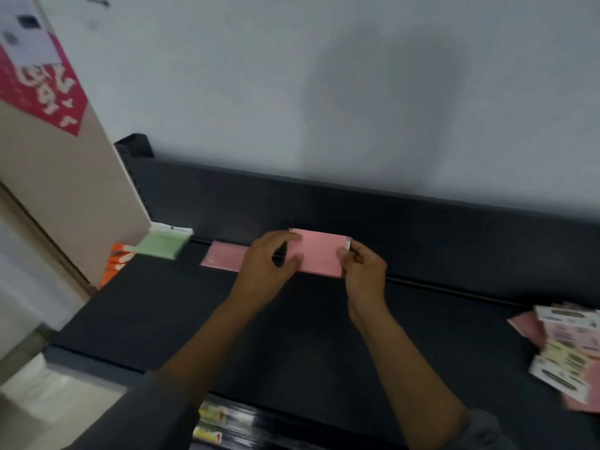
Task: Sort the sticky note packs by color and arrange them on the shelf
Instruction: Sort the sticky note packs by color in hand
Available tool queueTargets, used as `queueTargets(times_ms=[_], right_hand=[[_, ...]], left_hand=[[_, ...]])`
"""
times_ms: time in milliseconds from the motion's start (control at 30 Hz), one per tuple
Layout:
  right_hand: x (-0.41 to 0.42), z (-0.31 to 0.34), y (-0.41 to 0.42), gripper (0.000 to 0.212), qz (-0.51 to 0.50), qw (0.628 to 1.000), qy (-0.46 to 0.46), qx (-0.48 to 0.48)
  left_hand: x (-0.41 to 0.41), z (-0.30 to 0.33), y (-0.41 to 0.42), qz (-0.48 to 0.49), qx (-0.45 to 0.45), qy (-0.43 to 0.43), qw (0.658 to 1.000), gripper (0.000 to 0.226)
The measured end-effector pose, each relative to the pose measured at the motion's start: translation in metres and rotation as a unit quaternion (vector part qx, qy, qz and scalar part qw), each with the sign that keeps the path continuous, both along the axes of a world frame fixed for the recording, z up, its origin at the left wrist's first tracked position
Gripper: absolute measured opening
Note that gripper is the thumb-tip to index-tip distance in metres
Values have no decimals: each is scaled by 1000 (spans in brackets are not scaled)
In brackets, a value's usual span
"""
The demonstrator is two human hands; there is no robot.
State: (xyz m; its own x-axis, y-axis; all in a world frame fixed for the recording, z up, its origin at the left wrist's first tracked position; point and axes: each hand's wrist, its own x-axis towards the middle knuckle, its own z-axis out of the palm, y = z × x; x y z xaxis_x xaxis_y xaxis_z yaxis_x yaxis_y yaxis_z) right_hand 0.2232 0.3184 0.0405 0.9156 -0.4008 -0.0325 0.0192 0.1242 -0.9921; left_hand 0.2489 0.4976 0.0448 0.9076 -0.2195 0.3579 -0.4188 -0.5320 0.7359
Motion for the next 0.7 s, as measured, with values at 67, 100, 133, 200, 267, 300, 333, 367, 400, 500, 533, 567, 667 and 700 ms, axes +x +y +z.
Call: queueTargets(times_ms=[67,100,133,200,267,300,333,367,400,500,533,567,667,700], right_hand=[[15,1,33,22,-11,1000,6,11],[22,1,49,21,-15,1000,8,16],[30,0,66,21,-17,1000,10,19],[44,-3,96,22,-16,999,16,26],[58,-5,126,23,-17,999,26,30],[64,-6,139,23,-15,999,29,32],[70,-6,152,22,-11,999,30,32],[76,-7,164,21,-5,999,30,28],[81,-9,175,21,0,999,32,23],[94,-17,198,20,6,999,53,5],[99,-21,202,21,6,998,63,-13],[102,-25,204,24,6,997,70,-34],[109,-36,205,29,8,992,74,-98],[110,-40,203,30,7,990,75,-118]], left_hand=[[10,-3,33,1,10,-2,1000,43],[14,-3,49,3,19,-1,1000,46],[18,-3,64,5,30,-4,1000,50],[25,-1,90,8,57,-9,998,61],[34,1,117,12,79,-14,997,70],[39,1,130,18,94,-14,995,73],[43,0,144,26,109,-13,994,75],[48,-2,157,37,124,-8,992,75],[51,-4,168,46,138,-3,989,75],[62,-15,193,61,160,20,985,74],[65,-17,197,64,166,28,984,74],[68,-20,200,65,170,36,983,73],[78,-31,201,68,162,56,983,64],[81,-35,199,66,159,61,983,60]])
